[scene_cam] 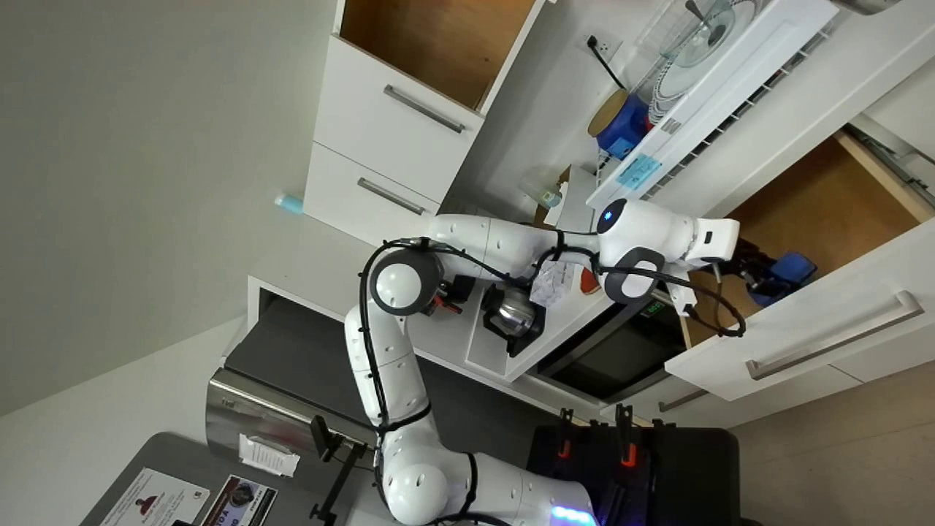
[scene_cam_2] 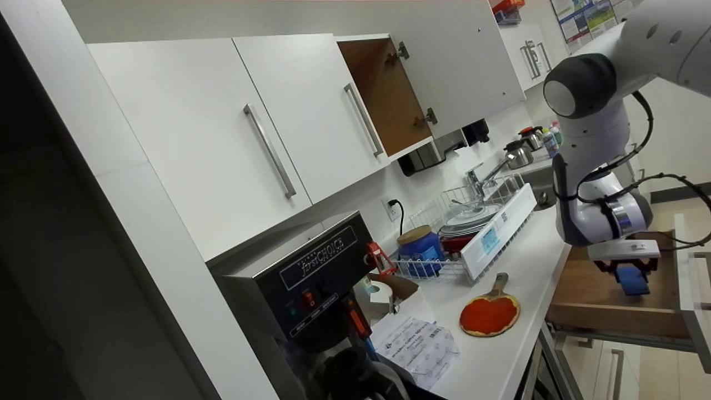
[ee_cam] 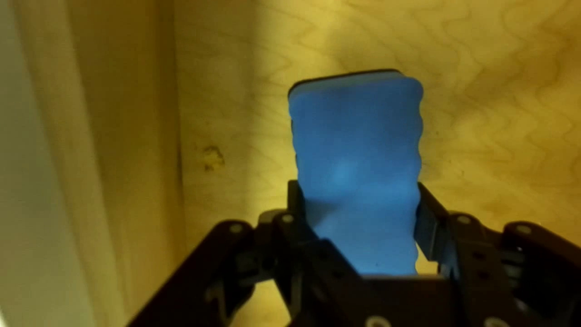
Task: Remove the blue object from the drawer, put it on the bottom shelf of the open cabinet, and then close the cabinet
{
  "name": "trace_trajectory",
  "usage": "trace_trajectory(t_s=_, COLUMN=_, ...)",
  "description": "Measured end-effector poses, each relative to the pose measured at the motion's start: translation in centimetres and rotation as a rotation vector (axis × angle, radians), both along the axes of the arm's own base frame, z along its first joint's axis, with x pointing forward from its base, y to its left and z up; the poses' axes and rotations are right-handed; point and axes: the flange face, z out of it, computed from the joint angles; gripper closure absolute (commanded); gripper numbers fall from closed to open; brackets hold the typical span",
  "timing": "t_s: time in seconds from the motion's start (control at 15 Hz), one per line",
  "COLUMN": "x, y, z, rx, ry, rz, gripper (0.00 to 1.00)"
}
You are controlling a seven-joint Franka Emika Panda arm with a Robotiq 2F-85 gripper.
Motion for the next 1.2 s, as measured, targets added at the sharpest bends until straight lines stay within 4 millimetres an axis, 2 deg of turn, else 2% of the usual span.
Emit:
trace_trajectory(t_s=0.27, x=0.0, y=0.1, z=6.6, rx=-0.018, ry=-0.012, rz=-0.011, gripper=0.68)
trace_trajectory(t_s=0.47, x=0.5, y=1.3, z=11.9, rx=-0.015, ry=-0.044, rz=0.021, gripper=0.68)
trace_trajectory(t_s=0.73, x=1.4, y=4.4, z=18.6, rx=-0.008, ry=-0.086, rz=0.108, gripper=0.68)
trace_trajectory(t_s=1.2, x=3.8, y=11.4, z=31.0, rx=-0.009, ry=-0.230, rz=0.252, gripper=0.68)
